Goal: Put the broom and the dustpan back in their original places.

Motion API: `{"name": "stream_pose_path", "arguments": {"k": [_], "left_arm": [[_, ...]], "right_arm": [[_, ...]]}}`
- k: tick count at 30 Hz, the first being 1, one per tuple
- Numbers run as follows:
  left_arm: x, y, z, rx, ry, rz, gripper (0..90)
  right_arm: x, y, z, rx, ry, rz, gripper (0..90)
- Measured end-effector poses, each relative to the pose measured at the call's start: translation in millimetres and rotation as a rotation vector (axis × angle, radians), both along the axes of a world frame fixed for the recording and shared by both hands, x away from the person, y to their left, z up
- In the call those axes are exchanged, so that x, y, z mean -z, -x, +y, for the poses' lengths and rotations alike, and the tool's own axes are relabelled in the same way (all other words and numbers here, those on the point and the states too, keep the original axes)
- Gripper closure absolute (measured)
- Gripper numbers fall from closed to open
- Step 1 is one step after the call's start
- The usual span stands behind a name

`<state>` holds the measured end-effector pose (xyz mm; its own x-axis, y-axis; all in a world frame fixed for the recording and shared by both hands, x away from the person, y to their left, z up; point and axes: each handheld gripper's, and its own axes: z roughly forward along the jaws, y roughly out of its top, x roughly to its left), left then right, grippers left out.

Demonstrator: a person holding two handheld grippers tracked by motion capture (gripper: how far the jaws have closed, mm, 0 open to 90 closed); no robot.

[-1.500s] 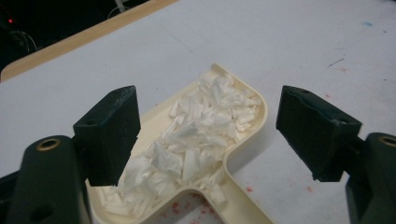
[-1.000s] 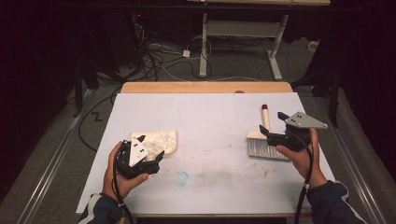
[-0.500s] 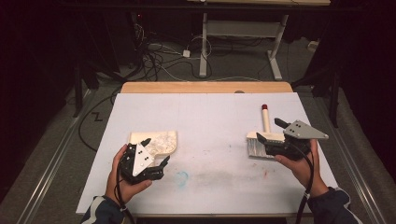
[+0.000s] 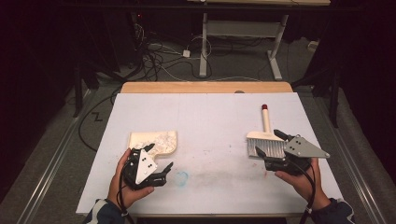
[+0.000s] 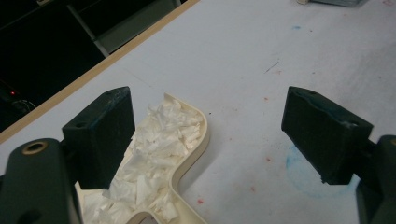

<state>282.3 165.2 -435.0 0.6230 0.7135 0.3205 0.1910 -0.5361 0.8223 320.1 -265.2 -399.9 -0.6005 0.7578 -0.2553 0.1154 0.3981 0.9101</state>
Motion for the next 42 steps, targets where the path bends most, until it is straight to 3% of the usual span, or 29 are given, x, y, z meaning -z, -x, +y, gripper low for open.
{"name": "stream_pose_path", "arguments": {"k": [7, 16, 29, 37, 42], "left_arm": [[8.0, 3.7, -4.1, 0.032, -0.023, 0.009, 16.4], [20.3, 10.8, -2.9, 0.034, -0.038, 0.003, 16.4], [39.8, 20.2, 15.7, 0.045, -0.058, 0.066, 16.4], [42.4, 22.1, 18.5, 0.038, -0.035, 0.081, 16.4], [41.0, 24.2, 18.0, 0.043, -0.031, 0.066, 16.4]], "right_arm": [[9.8, 13.7, -0.3, -0.018, -0.006, 0.005, 17.9], [27.0, 28.5, 1.3, -0.023, 0.032, 0.007, 16.9], [51.4, 42.7, -12.3, 0.03, 0.038, 0.041, 17.0], [54.2, 49.0, -14.8, 0.031, 0.045, 0.049, 17.0], [53.9, 49.7, -13.4, 0.027, 0.058, 0.037, 17.0]]}}
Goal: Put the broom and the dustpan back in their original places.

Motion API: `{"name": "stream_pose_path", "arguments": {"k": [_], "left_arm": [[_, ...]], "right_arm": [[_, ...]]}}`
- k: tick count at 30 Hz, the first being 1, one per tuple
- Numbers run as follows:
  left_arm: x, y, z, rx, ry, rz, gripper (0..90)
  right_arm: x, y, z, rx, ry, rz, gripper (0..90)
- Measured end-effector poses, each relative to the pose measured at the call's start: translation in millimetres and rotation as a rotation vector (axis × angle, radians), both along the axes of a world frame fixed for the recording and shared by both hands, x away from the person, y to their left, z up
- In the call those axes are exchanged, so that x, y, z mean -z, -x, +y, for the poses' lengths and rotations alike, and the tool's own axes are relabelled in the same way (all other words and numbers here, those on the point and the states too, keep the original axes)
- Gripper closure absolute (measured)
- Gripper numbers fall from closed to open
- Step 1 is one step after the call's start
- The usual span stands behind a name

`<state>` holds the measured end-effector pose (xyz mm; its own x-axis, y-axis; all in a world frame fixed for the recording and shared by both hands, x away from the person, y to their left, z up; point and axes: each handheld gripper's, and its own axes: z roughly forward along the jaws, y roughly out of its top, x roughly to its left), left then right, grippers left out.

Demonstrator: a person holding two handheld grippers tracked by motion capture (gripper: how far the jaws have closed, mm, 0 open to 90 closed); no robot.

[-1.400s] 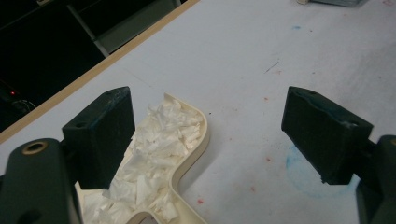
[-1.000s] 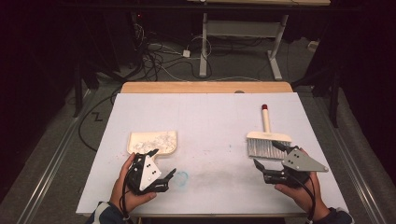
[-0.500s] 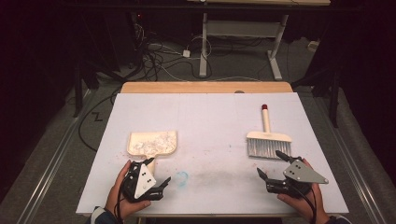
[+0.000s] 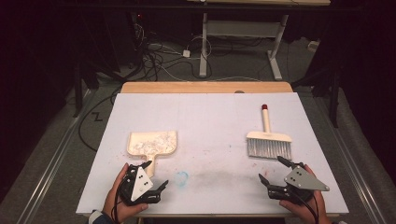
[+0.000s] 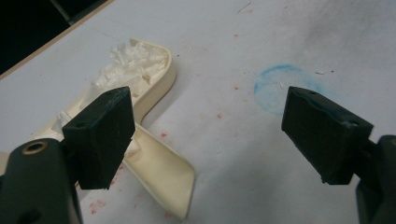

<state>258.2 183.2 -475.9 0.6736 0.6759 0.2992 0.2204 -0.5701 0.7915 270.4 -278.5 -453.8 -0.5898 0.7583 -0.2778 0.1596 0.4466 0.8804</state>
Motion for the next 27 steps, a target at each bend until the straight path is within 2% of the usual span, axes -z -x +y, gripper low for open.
{"name": "stream_pose_path", "arguments": {"k": [2, 4, 8, 12, 27], "left_arm": [[-0.3, 0.1, 1.1, -0.003, 0.002, 0.003, 16.4], [-0.5, -1.3, 1.5, -0.006, 0.022, 0.005, 16.4], [0.5, -2.4, 0.3, 0.0, 0.002, 0.01, 16.4], [0.1, -2.7, -0.3, 0.0, 0.0, 0.011, 16.4], [-0.4, -2.4, -0.6, -0.002, -0.003, 0.011, 16.4]], "right_arm": [[-0.6, 0.4, 0.8, -0.002, -0.007, 0.004, 17.1], [-0.5, 1.8, 1.9, -0.004, -0.001, 0.001, 17.0], [-0.8, 3.2, 2.0, -0.003, 0.001, -0.001, 17.0], [0.7, 2.3, 2.6, -0.006, 0.0, 0.012, 17.1], [-0.3, 3.6, 3.2, -0.01, 0.002, 0.003, 17.0]]}}
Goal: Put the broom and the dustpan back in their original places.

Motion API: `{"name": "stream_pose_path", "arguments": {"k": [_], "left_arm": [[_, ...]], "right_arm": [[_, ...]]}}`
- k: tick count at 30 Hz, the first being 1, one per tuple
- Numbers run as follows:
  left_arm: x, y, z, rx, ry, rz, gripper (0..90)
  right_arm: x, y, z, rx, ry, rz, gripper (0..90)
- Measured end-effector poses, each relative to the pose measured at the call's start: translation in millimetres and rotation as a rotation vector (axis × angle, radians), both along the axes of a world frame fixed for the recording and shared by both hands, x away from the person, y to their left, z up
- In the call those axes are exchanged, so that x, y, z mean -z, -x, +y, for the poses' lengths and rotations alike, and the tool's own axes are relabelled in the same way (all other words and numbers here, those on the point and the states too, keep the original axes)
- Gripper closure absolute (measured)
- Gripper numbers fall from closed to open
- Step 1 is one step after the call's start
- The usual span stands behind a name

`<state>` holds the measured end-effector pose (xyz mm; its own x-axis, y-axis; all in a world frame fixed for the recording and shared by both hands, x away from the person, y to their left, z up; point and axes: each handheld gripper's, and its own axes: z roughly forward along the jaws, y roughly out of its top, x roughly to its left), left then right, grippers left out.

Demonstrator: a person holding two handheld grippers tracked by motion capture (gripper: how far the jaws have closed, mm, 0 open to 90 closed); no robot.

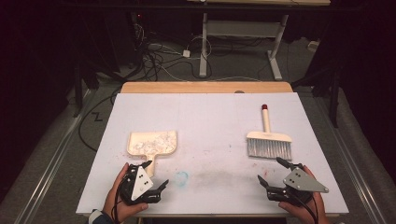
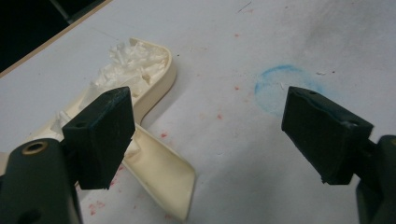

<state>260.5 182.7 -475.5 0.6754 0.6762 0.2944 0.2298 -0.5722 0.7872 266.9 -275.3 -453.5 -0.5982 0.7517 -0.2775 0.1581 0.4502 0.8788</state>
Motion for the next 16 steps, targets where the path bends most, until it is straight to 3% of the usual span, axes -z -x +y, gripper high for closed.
{"name": "stream_pose_path", "arguments": {"k": [16], "left_arm": [[0.1, -2.2, -1.3, -0.012, 0.008, 0.003, 16.4]], "right_arm": [[-0.8, -1.9, -2.5, 0.006, -0.011, 0.002, 17.0]]}}
